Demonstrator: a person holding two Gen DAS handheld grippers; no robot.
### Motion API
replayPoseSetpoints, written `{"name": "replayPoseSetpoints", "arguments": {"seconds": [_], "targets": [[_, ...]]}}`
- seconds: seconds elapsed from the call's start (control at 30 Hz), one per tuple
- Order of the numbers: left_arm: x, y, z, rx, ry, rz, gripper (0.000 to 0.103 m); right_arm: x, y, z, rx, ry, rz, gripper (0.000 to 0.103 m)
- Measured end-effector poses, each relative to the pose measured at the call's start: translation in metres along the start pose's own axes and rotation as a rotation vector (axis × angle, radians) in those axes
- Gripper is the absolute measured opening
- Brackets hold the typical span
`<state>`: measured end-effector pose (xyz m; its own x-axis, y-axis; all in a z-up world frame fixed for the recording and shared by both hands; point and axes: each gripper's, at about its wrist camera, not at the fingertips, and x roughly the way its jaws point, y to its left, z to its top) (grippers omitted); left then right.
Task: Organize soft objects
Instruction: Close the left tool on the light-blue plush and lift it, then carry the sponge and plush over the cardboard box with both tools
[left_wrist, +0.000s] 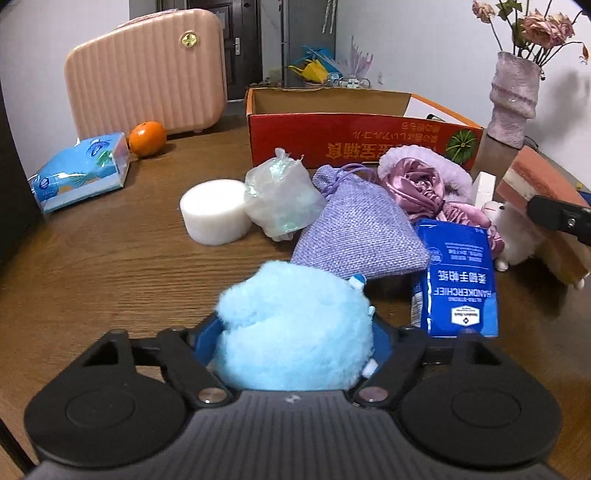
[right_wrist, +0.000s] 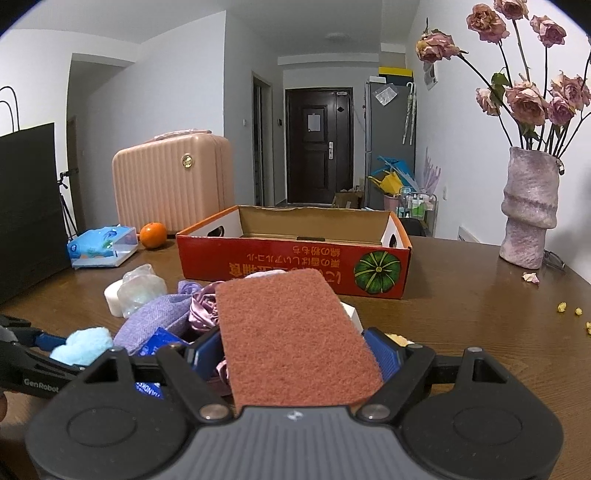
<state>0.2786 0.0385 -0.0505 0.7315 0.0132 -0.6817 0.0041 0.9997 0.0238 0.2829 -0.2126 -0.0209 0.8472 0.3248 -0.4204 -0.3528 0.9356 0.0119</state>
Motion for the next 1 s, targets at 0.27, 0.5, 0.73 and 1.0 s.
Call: {"name": "replayPoseSetpoints", "arguments": {"seconds": [0.27, 0.5, 0.73, 1.0], "targets": [[-0.013, 0.006, 0.001, -0.032, -0.055, 0.013, 0.076, -0.004, -0.001, 0.000, 0.006, -0.020, -0.007, 0.081], [-0.033, 0.012, 0.004, -0.060, -0.132, 0.032, 0.076, -0.010, -0.004, 0.007, 0.011, -0.047, -0.017, 0.081], [-0.045, 0.007, 0.015, -0.048, -0.180, 0.015, 0.076, -0.015, -0.005, 0.018, -0.018, -0.073, -0.028, 0.081], [-0.058, -0.004, 0.039, -0.032, -0.250, 0.008, 0.077, -0.017, -0.010, 0.042, -0.042, -0.124, -0.041, 0.081]]}}
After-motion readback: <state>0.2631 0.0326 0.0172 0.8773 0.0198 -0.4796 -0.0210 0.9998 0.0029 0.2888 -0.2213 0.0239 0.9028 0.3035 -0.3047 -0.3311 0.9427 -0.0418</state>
